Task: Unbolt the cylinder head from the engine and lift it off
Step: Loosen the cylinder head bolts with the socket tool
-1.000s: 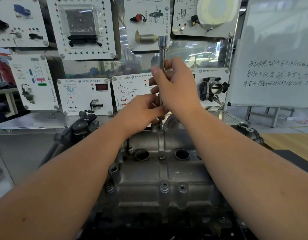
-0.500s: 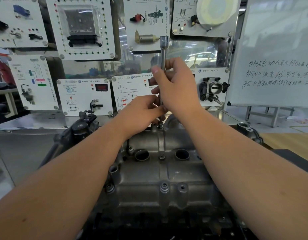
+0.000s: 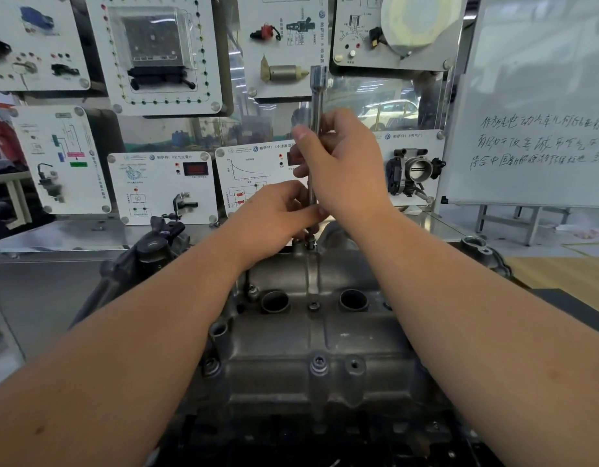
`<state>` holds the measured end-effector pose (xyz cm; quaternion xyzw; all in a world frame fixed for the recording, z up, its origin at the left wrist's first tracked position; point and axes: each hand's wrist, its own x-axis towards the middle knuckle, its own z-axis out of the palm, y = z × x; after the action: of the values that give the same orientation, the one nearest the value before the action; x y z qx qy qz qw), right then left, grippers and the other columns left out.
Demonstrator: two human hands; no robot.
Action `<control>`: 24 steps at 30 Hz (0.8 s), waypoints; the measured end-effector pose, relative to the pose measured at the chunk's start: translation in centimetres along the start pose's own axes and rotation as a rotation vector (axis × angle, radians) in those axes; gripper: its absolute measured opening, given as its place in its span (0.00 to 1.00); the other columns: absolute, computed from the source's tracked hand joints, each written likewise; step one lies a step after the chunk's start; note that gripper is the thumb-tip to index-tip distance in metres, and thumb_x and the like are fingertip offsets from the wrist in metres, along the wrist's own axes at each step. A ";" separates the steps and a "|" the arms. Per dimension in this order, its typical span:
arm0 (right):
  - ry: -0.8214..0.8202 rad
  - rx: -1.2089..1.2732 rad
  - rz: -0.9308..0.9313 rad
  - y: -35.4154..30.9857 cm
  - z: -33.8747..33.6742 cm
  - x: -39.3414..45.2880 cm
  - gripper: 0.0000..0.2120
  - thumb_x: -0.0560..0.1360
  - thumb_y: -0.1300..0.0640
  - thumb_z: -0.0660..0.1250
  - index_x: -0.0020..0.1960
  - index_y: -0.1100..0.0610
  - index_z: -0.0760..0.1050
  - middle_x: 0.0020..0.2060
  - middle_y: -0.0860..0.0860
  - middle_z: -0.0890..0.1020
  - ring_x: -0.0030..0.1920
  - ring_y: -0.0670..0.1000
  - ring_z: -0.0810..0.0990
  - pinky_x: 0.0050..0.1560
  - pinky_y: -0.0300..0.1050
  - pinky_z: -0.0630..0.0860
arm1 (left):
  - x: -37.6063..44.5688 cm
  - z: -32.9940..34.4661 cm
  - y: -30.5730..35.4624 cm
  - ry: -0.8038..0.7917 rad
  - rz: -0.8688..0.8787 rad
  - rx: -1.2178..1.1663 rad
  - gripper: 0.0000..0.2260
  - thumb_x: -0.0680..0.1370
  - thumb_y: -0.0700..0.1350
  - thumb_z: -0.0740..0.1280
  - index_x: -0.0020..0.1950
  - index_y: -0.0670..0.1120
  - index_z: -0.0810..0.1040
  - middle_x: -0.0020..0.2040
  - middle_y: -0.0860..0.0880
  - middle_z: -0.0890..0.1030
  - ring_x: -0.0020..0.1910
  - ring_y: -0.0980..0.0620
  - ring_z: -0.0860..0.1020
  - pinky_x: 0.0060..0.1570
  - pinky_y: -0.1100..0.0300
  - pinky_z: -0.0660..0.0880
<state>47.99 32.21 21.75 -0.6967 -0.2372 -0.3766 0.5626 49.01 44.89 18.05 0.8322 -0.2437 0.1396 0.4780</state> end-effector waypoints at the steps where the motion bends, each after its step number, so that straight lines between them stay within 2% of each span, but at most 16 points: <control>1: -0.001 -0.016 -0.006 0.0 0.0 0.0 0.07 0.81 0.54 0.66 0.44 0.49 0.73 0.36 0.47 0.85 0.33 0.45 0.84 0.36 0.40 0.80 | 0.0 0.0 0.0 0.002 -0.010 0.004 0.08 0.81 0.51 0.68 0.52 0.46 0.80 0.41 0.51 0.85 0.38 0.54 0.84 0.31 0.67 0.70; 4: -0.040 -0.020 0.010 -0.1 0.1 0.0 0.11 0.83 0.53 0.62 0.43 0.51 0.75 0.37 0.47 0.84 0.32 0.44 0.83 0.33 0.37 0.77 | 0.0 0.0 -0.1 -0.023 -0.017 0.006 0.06 0.82 0.52 0.66 0.49 0.53 0.81 0.41 0.55 0.86 0.39 0.56 0.84 0.36 0.60 0.72; 7: -0.067 0.012 0.031 -0.2 0.2 0.0 0.10 0.84 0.52 0.61 0.46 0.51 0.75 0.38 0.47 0.85 0.31 0.46 0.83 0.32 0.40 0.77 | 0.1 -0.1 -0.3 -0.036 0.026 0.010 0.06 0.82 0.50 0.67 0.47 0.53 0.81 0.40 0.55 0.86 0.37 0.58 0.83 0.35 0.64 0.73; 9: -0.052 0.022 0.019 -0.1 0.1 0.0 0.03 0.83 0.51 0.63 0.51 0.50 0.74 0.38 0.47 0.85 0.31 0.45 0.83 0.34 0.40 0.79 | 0.2 -0.2 -0.3 -0.035 0.042 -0.003 0.05 0.81 0.49 0.68 0.49 0.49 0.81 0.40 0.52 0.86 0.39 0.53 0.84 0.38 0.64 0.76; 11: -0.022 0.014 0.002 0.0 0.1 -0.1 0.04 0.81 0.51 0.66 0.50 0.47 0.72 0.38 0.47 0.85 0.31 0.46 0.84 0.36 0.41 0.80 | 0.2 -0.1 -0.4 -0.034 0.044 0.002 0.07 0.81 0.49 0.69 0.53 0.46 0.81 0.43 0.47 0.85 0.43 0.46 0.84 0.43 0.55 0.79; 13: -0.001 -0.010 -0.006 0.1 0.1 0.0 0.05 0.81 0.53 0.66 0.47 0.48 0.73 0.38 0.48 0.85 0.32 0.45 0.84 0.37 0.40 0.80 | 0.2 0.0 -0.3 -0.020 0.036 0.017 0.09 0.81 0.51 0.68 0.53 0.46 0.80 0.41 0.49 0.85 0.41 0.50 0.84 0.36 0.62 0.75; 15: 0.004 -0.046 0.002 0.1 0.0 0.2 0.06 0.82 0.54 0.64 0.49 0.53 0.77 0.38 0.47 0.85 0.33 0.44 0.84 0.38 0.40 0.80 | 0.2 0.0 -0.2 -0.018 0.005 0.022 0.08 0.82 0.52 0.66 0.52 0.50 0.80 0.40 0.54 0.86 0.39 0.55 0.84 0.31 0.67 0.72; 18: 0.001 -0.078 0.004 0.2 0.1 0.3 0.10 0.84 0.55 0.59 0.49 0.55 0.77 0.38 0.46 0.84 0.33 0.43 0.83 0.39 0.44 0.80 | 0.3 0.0 -0.3 -0.033 -0.005 0.018 0.05 0.83 0.52 0.65 0.52 0.53 0.79 0.43 0.56 0.86 0.42 0.54 0.85 0.34 0.61 0.73; 21: -0.012 -0.028 -0.014 0.1 0.1 0.1 0.02 0.83 0.52 0.62 0.52 0.48 0.72 0.37 0.46 0.84 0.32 0.44 0.83 0.37 0.43 0.80 | 0.3 -0.2 -0.4 -0.030 0.032 0.002 0.05 0.82 0.50 0.67 0.52 0.50 0.80 0.41 0.53 0.86 0.40 0.53 0.85 0.31 0.67 0.72; 22: -0.003 -0.016 -0.019 0.1 0.2 0.0 0.02 0.82 0.51 0.65 0.52 0.46 0.71 0.37 0.47 0.85 0.32 0.45 0.84 0.37 0.44 0.81 | 0.3 -0.2 -0.4 -0.029 0.044 -0.004 0.06 0.81 0.50 0.68 0.52 0.48 0.80 0.41 0.51 0.86 0.40 0.51 0.85 0.32 0.68 0.73; 24: 0.019 -0.028 -0.032 0.2 0.1 0.0 0.06 0.80 0.51 0.68 0.48 0.46 0.70 0.37 0.49 0.85 0.33 0.46 0.84 0.40 0.49 0.83 | 0.3 -0.1 -0.3 -0.029 0.053 -0.006 0.12 0.79 0.52 0.70 0.55 0.44 0.79 0.45 0.47 0.86 0.43 0.44 0.85 0.38 0.58 0.77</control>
<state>48.18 32.28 21.65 -0.6971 -0.2373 -0.3955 0.5489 49.40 45.00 18.00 0.8259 -0.2731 0.1395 0.4730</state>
